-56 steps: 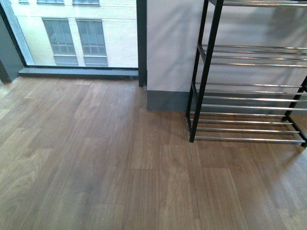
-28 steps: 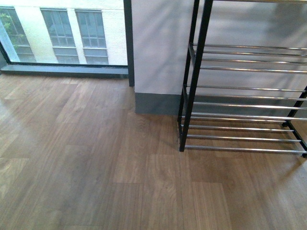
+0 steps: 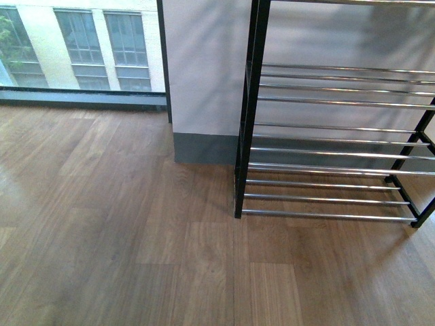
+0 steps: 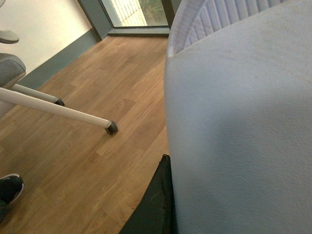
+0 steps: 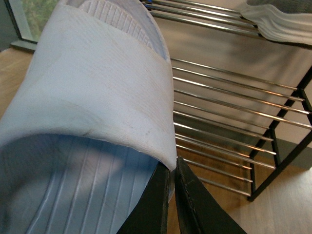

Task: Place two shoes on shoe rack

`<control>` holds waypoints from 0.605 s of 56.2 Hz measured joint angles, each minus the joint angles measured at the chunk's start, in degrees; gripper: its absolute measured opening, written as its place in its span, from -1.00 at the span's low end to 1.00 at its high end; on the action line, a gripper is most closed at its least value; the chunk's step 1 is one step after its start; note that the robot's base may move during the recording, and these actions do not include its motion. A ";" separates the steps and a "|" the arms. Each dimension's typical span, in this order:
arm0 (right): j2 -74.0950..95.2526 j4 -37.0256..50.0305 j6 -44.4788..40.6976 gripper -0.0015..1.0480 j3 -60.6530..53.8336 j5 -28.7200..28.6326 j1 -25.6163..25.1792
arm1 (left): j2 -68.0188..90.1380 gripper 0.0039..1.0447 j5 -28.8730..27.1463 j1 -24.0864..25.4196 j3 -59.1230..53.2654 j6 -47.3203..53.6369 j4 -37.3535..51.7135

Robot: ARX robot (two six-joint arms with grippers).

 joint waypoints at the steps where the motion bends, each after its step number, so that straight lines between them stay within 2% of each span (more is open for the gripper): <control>1: 0.00 0.00 0.00 -0.97 0.00 0.07 0.00 | 0.00 -0.97 0.00 0.00 0.00 0.00 0.00; 34: 0.02 -0.09 0.33 -0.97 -0.09 0.61 -0.02 | 0.09 -0.97 0.00 -0.04 0.00 0.00 -0.04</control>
